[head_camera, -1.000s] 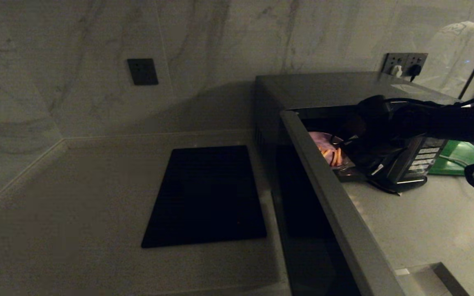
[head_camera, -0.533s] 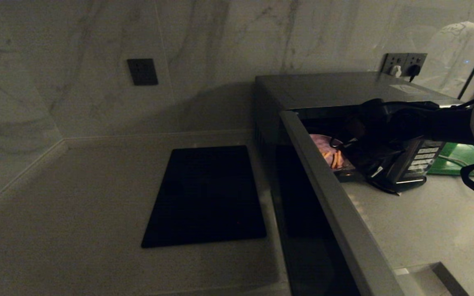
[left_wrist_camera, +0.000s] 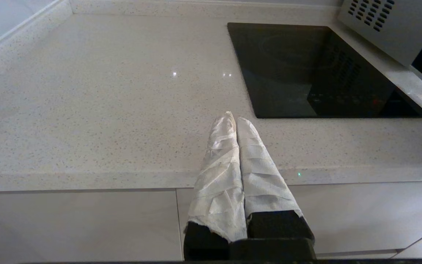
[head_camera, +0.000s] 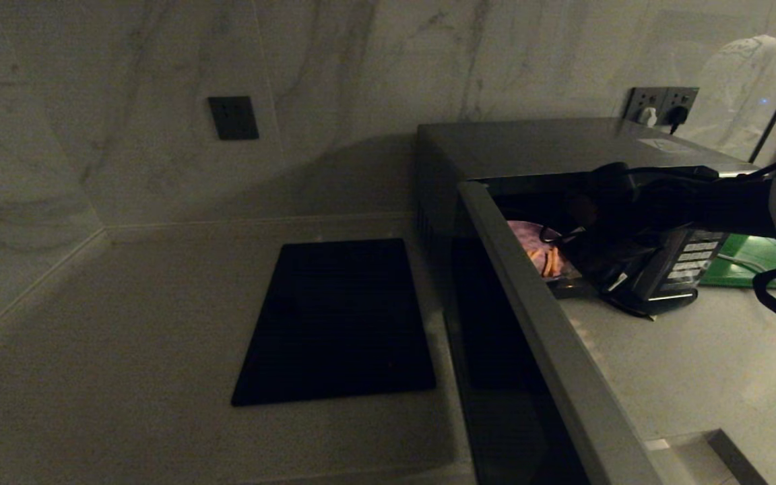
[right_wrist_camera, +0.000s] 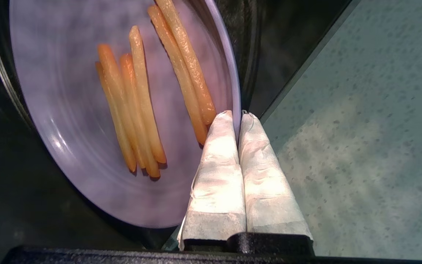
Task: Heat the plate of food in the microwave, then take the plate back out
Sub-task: Put the plate in the microwave oven
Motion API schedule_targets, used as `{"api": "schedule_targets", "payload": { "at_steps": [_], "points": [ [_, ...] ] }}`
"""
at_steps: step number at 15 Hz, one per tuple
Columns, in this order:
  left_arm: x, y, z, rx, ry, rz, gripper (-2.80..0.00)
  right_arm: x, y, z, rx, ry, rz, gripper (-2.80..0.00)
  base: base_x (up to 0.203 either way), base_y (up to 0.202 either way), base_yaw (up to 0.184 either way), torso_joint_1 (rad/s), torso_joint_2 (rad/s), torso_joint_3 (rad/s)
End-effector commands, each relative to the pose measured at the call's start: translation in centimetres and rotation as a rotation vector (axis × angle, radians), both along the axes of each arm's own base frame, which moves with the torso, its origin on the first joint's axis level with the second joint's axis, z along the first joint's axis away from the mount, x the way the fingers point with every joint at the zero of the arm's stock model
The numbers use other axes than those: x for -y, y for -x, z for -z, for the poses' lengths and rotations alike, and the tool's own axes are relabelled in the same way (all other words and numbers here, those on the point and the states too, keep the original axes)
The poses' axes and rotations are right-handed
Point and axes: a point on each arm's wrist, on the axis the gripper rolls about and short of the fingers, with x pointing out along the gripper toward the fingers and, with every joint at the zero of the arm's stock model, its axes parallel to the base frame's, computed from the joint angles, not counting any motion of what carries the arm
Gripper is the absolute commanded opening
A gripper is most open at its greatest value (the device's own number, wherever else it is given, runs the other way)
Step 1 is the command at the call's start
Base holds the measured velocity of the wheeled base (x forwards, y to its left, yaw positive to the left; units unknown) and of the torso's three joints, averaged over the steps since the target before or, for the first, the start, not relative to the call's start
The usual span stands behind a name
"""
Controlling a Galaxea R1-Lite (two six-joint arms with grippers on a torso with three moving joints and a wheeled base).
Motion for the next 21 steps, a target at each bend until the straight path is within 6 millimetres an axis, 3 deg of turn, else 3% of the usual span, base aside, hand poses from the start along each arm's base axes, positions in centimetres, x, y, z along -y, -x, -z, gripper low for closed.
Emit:
{"api": "schedule_targets", "payload": {
  "at_steps": [1,2,8,11,13,21],
  "points": [
    [0.0,0.0,0.0,0.0,0.001,-0.001,-2.8,0.0,0.0,0.1,-0.002,0.004,0.011,-2.8,0.0,0.0,0.0,0.0,0.0,0.0],
    [0.0,0.0,0.0,0.0,0.001,-0.001,-2.8,0.0,0.0,0.1,-0.002,0.004,0.011,0.0,0.0,0.0,0.0,0.0,0.0,0.0],
    [0.0,0.0,0.0,0.0,0.001,-0.001,-2.8,0.1,0.1,-0.4,0.016,0.003,0.013,0.0,0.0,0.0,0.0,0.0,0.0,0.0],
    [0.0,0.0,0.0,0.0,0.001,-0.001,-2.8,0.3,1.0,-2.7,0.066,0.003,0.021,0.0,0.0,0.0,0.0,0.0,0.0,0.0],
    [0.0,0.0,0.0,0.0,0.001,-0.001,-2.8,0.4,2.4,-4.8,0.099,0.004,0.026,0.0,0.0,0.0,0.0,0.0,0.0,0.0],
    [0.0,0.0,0.0,0.0,0.001,-0.001,-2.8,1.5,10.1,-8.4,0.067,0.059,0.038,0.0,0.0,0.0,0.0,0.0,0.0,0.0]
  ]
}}
